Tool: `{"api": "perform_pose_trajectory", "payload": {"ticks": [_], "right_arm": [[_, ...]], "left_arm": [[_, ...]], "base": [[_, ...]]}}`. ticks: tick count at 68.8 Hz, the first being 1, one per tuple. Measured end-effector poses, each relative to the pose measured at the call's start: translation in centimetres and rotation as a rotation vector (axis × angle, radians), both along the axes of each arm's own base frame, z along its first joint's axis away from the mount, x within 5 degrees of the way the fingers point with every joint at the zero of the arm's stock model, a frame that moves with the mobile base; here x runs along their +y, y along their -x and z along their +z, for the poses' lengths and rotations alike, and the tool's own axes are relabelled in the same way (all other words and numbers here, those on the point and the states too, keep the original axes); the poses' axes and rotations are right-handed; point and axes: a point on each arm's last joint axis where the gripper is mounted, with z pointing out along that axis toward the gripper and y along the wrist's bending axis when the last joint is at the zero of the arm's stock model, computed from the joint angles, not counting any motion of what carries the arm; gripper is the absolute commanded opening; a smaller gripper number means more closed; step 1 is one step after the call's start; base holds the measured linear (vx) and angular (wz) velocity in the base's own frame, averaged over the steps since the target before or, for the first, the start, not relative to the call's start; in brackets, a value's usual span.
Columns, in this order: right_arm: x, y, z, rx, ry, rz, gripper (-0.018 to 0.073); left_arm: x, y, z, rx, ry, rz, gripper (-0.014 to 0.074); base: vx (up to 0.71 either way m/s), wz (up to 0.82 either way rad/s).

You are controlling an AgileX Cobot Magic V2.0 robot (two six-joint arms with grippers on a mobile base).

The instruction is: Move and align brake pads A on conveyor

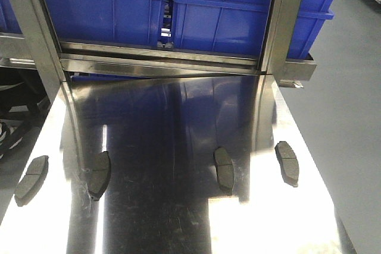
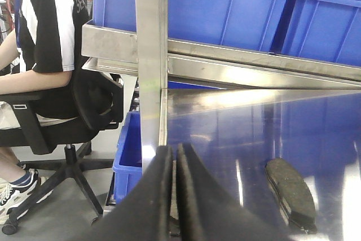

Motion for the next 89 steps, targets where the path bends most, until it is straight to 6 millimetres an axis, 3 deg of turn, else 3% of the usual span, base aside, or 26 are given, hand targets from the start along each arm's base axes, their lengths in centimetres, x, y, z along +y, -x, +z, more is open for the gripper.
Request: {"api": "perform_pose_trajectory", "payload": {"ticks": [77,89], "right_arm": [[0.00,0.00,0.00,0.000,0.000,0.000,-0.0003],[0.00,0.00,0.00,0.000,0.000,0.000,-0.0003]], "left_arm": [[0.00,0.00,0.01,-0.001,0.000,0.000,-0.0006],[0.03,-0.03,0.77,-0.086,0.016,0.004,-0.0006]], "base": [[0.00,0.00],[0.00,0.00]]}}
